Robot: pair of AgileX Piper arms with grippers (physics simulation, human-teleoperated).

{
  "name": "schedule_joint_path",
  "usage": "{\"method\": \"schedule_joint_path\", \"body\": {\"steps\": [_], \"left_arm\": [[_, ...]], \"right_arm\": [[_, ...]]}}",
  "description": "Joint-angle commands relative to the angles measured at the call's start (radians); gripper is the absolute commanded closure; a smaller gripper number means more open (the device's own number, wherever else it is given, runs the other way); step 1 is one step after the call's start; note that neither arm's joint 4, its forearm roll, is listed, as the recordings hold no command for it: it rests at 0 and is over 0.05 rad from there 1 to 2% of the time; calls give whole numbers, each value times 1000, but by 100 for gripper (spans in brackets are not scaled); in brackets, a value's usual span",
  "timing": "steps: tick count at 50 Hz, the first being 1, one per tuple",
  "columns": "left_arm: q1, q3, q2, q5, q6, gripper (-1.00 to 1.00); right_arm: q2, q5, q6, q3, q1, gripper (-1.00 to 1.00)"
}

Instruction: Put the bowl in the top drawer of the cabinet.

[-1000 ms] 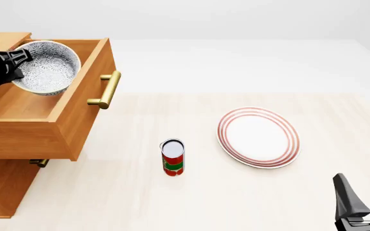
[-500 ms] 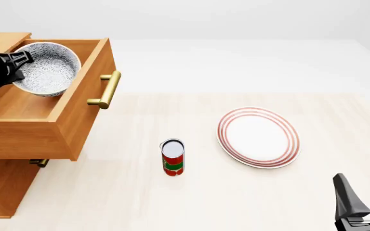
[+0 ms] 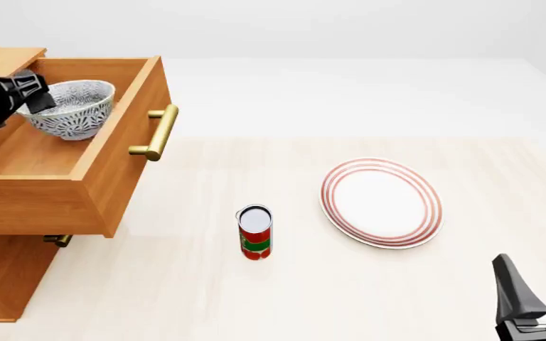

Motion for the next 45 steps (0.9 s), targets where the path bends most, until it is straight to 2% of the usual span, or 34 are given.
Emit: {"method": "schedule_joint_path", "body": {"steps": [1, 15, 28, 38, 45], "left_arm": [[14, -17, 1, 3, 15, -100], [3, -55, -31, 33, 27, -100], [-22, -118, -109, 104, 38, -100], [-86, -151, -181, 132, 9, -100], [-153, -113, -236, 106, -6, -100]], "right_arm": [[1, 0, 0, -1, 0, -100], [1, 1, 0, -1, 0, -100], [1, 0, 0, -1, 0, -100], [1, 0, 0, -1, 0, -100], [1, 0, 0, -1, 0, -100]]}}
